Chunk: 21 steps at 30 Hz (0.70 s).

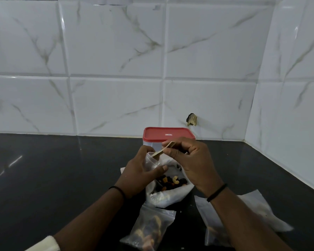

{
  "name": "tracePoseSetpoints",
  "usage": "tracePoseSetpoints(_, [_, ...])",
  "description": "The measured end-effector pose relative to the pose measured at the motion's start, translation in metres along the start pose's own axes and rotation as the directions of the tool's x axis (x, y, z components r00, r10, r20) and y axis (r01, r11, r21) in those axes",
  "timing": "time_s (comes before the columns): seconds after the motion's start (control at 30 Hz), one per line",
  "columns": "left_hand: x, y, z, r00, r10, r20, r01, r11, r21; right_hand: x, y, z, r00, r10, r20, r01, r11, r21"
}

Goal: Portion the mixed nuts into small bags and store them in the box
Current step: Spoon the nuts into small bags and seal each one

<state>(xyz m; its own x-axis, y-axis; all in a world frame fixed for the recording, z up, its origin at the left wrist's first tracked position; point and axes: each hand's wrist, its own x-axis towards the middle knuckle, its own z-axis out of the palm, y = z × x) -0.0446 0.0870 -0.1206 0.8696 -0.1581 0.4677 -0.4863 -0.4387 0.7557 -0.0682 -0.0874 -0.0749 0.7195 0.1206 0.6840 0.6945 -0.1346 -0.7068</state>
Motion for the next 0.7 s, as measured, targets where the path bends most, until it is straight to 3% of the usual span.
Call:
tracePoseSetpoints(0.17, [0.000, -0.003, 0.000, 1.000, -0.016, -0.021, 0.018, 0.997, 0.073, 0.003, 0.005, -0.004, 0.979, 0.051, -0.200, -0.046, 0.999, 0.028])
tracePoseSetpoints(0.33, [0.004, -0.009, -0.003, 0.990, -0.075, -0.117, 0.103, 0.962, 0.253, 0.006, 0.029, -0.020, 0.850, 0.202, -0.487, -0.264, 0.963, -0.060])
tracePoseSetpoints(0.43, [0.007, -0.013, -0.006, 0.973, -0.137, -0.187, 0.188, 0.938, 0.291, 0.003, 0.041, -0.027, 0.850, 0.227, -0.476, -0.408, 0.854, -0.322])
tracePoseSetpoints(0.53, [0.006, -0.013, -0.005, 0.973, -0.161, -0.164, 0.207, 0.925, 0.319, 0.000, 0.048, -0.026, 0.876, 0.241, -0.418, -0.425, 0.795, -0.434])
tracePoseSetpoints(0.7, [0.005, -0.013, -0.003, 0.981, -0.163, -0.108, 0.191, 0.921, 0.339, 0.000, 0.058, -0.023, 0.849, 0.364, -0.382, -0.506, 0.766, -0.396])
